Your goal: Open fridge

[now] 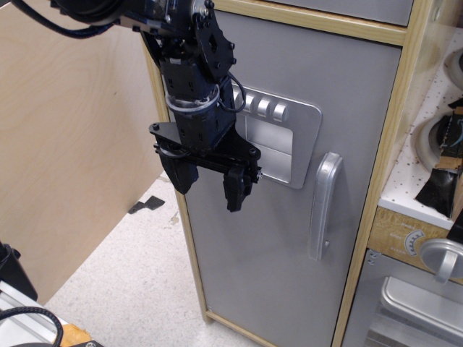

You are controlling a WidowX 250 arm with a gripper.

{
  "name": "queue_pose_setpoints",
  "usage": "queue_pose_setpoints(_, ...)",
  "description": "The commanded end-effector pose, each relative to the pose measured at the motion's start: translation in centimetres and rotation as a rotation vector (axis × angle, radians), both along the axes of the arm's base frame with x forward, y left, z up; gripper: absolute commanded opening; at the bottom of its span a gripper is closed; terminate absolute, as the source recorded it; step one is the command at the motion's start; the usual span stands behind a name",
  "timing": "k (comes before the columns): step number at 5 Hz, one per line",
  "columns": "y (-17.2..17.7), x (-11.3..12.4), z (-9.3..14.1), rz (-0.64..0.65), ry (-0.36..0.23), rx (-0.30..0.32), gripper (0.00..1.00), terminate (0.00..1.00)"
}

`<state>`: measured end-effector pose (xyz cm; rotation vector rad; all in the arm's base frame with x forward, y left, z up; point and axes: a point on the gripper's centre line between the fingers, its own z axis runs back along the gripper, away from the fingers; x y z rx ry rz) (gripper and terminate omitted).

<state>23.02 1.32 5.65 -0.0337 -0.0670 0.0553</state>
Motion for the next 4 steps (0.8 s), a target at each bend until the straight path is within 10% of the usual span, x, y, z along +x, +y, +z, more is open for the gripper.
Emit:
queue_pose_setpoints(1,0.0,0.0,0.0,0.0,0.0,0.0,1.0,0.0)
queue_pose_setpoints(4,-5.5,4.5,-3.9,-0.012,-0.149,-0.044,1.0,0.0)
